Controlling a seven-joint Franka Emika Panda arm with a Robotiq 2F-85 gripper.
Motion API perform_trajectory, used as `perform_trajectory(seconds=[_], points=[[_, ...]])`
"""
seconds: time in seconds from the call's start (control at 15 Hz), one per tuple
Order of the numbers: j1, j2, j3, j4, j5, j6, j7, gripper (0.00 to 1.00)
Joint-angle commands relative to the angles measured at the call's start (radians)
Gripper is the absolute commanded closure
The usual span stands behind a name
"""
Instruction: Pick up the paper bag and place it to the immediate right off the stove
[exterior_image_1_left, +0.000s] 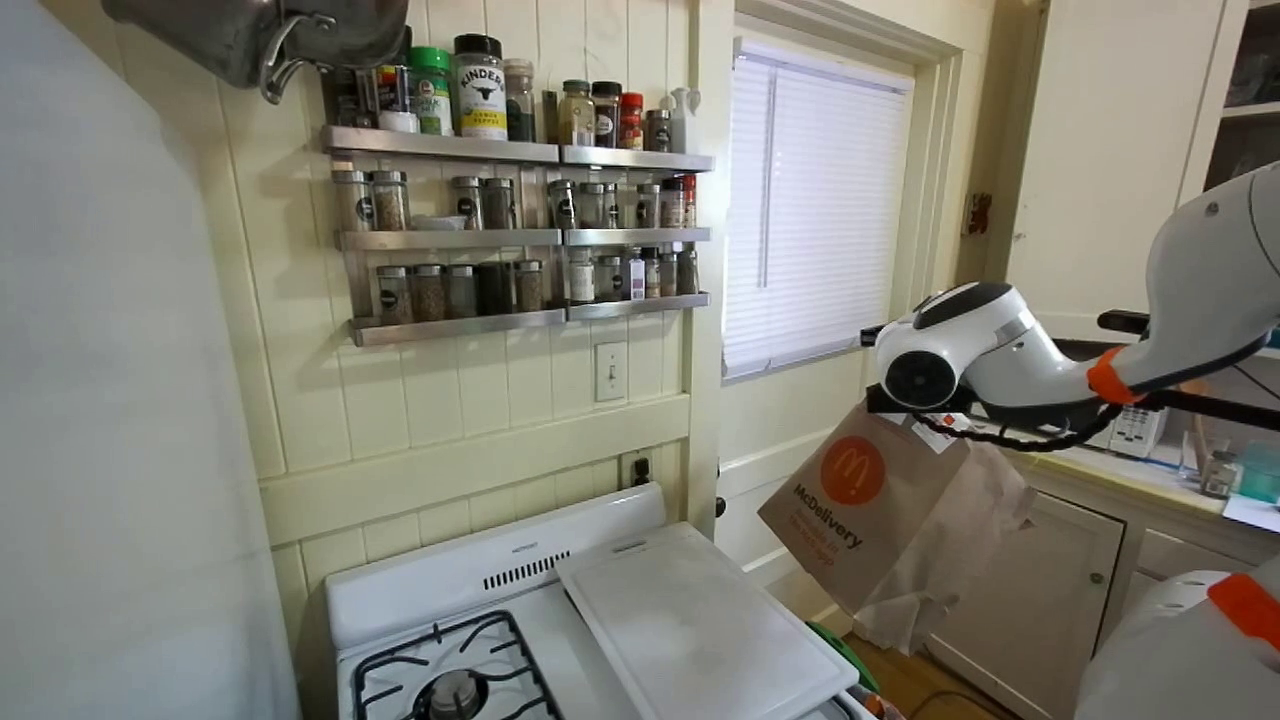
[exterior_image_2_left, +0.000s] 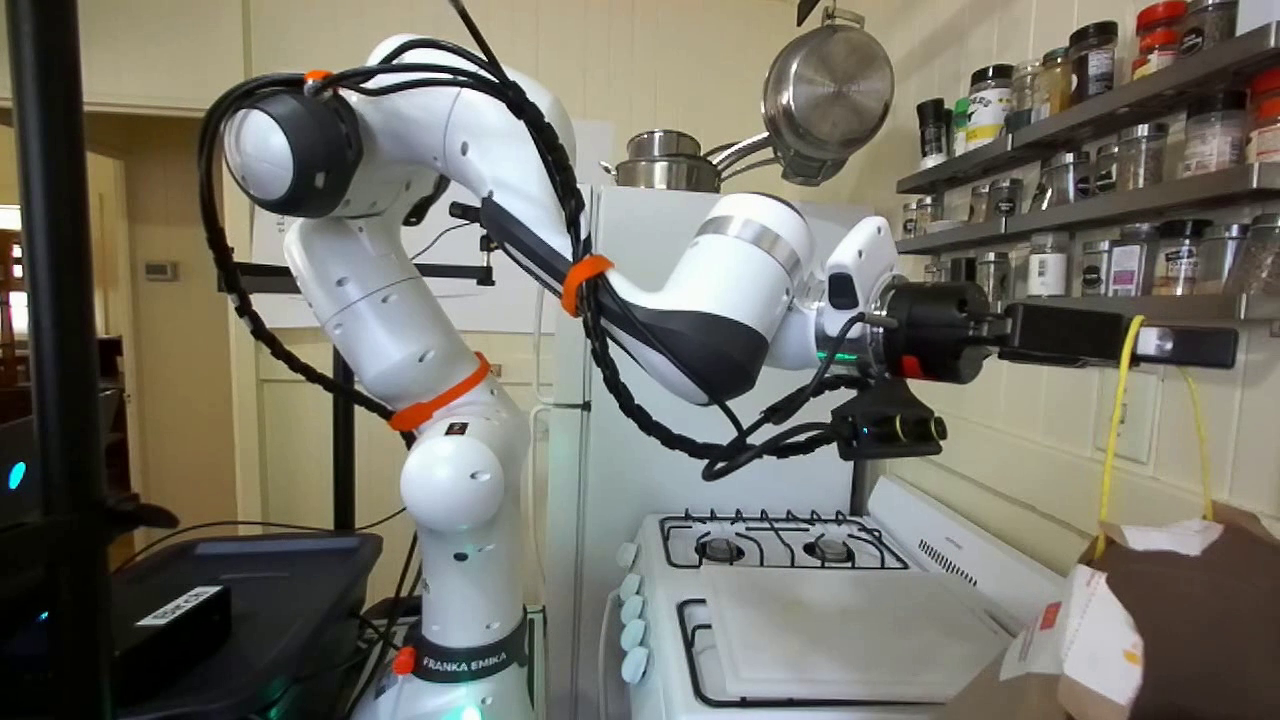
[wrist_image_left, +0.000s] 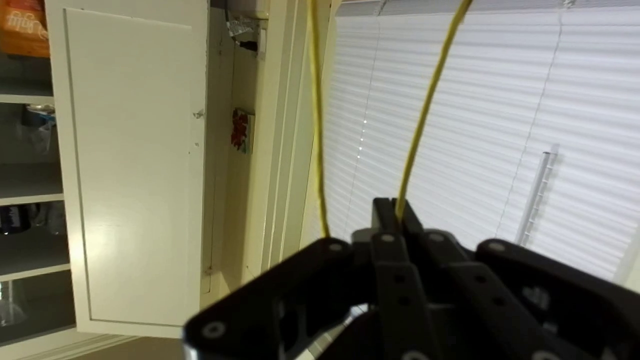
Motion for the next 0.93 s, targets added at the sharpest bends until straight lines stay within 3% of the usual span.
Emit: perform_trajectory(seconds=[0.0,0.87], points=[[-0.022,0.035,0.021,-0.011,-0.013,-0.048,0.015,0.99],[-0.037,0.311,0.079,-0.05,-0.053,-0.275,0.227,0.99]])
